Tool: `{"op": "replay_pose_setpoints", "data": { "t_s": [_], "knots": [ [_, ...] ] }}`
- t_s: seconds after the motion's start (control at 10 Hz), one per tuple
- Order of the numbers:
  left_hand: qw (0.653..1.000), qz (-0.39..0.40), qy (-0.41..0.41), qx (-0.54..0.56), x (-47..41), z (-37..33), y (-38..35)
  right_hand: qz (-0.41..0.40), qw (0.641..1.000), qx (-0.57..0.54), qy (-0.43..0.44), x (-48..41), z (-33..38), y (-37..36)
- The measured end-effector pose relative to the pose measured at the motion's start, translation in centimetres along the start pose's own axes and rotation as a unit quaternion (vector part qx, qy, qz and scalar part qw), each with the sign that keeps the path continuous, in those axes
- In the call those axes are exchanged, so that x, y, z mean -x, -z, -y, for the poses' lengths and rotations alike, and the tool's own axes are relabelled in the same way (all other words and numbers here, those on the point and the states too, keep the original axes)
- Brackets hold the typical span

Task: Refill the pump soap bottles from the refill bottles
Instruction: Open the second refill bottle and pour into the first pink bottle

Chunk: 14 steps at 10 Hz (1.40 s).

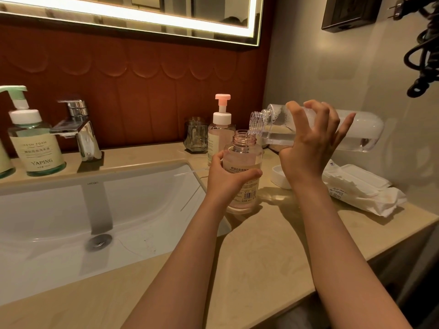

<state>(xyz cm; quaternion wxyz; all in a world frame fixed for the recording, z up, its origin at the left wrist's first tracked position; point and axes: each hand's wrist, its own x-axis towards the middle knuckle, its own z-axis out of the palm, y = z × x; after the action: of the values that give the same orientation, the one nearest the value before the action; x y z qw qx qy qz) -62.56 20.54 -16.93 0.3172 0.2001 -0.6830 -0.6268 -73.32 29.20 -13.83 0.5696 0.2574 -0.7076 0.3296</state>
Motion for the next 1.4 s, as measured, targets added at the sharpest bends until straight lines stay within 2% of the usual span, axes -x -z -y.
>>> {"op": "replay_pose_setpoints", "data": {
  "t_s": [1.4],
  "knots": [
    [1.0, -0.004, 0.001, 0.012, -0.02, 0.1, -0.09, -0.023, 1.0, 0.01, 0.009, -0.08, -0.17, -0.36]
  ]
}}
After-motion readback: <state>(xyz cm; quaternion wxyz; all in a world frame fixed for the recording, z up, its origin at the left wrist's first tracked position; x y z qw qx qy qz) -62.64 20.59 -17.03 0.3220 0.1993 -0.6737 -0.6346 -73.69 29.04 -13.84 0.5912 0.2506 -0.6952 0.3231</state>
